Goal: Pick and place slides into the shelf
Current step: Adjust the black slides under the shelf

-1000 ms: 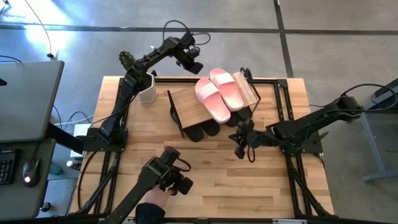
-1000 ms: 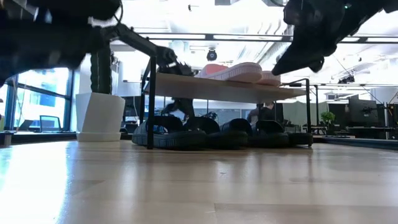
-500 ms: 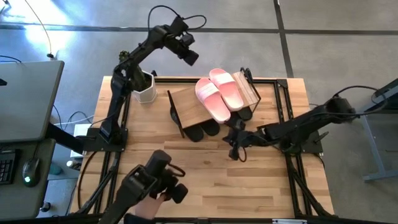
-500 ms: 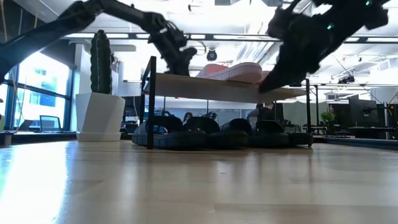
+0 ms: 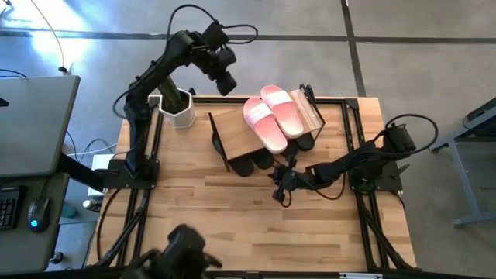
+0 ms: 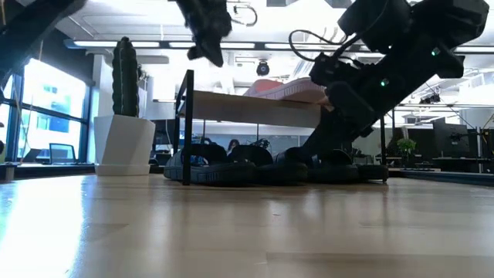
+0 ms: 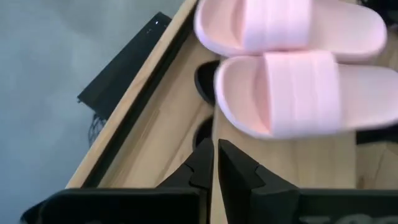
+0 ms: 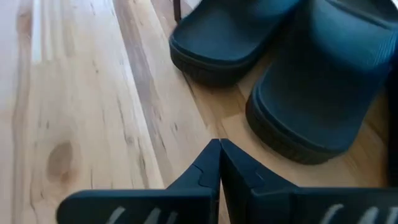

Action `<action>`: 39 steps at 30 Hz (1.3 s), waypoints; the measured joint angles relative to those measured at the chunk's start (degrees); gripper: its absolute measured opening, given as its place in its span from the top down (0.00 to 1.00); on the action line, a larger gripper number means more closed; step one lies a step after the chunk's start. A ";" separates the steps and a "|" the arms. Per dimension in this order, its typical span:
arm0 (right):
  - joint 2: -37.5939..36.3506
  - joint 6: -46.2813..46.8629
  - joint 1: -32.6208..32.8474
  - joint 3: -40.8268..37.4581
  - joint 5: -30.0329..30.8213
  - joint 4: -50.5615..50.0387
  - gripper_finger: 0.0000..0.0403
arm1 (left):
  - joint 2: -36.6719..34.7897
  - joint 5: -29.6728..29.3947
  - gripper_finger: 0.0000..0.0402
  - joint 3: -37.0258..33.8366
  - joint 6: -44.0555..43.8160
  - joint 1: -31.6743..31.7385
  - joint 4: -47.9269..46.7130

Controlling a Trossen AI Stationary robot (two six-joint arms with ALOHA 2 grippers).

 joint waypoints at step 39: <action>-39.43 17.84 16.29 -20.81 7.35 -18.53 1.00 | -51.41 -31.49 0.97 -90.62 -77.38 -43.82 42.46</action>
